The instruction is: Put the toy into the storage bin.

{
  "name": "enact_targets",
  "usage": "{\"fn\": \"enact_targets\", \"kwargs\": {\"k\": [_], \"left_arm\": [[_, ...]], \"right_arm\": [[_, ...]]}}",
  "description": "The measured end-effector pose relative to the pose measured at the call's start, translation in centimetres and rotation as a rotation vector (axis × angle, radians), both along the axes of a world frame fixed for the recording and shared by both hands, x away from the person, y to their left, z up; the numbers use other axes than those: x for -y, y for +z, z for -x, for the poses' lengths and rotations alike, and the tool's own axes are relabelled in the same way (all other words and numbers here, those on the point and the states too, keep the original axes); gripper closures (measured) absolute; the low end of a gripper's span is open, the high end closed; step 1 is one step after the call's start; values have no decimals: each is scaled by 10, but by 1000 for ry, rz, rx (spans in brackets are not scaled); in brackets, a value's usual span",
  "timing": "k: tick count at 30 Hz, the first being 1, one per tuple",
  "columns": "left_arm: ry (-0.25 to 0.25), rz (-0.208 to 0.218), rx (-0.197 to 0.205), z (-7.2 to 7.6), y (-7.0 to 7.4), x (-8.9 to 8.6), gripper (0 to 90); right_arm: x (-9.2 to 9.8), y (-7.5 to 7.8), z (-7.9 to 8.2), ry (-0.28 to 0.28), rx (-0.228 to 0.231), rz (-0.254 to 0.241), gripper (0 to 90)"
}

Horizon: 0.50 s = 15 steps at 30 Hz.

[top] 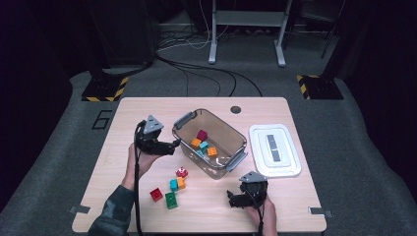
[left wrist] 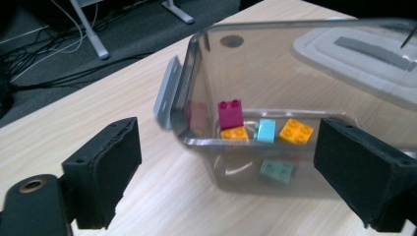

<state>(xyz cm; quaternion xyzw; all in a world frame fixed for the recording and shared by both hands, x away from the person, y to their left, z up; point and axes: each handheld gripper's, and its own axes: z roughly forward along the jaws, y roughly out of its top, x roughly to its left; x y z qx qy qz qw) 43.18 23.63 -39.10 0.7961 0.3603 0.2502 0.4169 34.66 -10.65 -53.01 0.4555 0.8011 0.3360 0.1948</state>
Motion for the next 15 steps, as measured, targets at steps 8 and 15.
{"fn": "enact_targets", "kwargs": {"k": [8, 15], "left_arm": [[46, 16, -18, 22, -19, -24, 33], [75, 37, -44, 38, -41, -39, 0]], "right_arm": [[0, 0, 0, 0, 0, 1, 0], [0, 0, 0, -1, 0, 1, 0]]}}
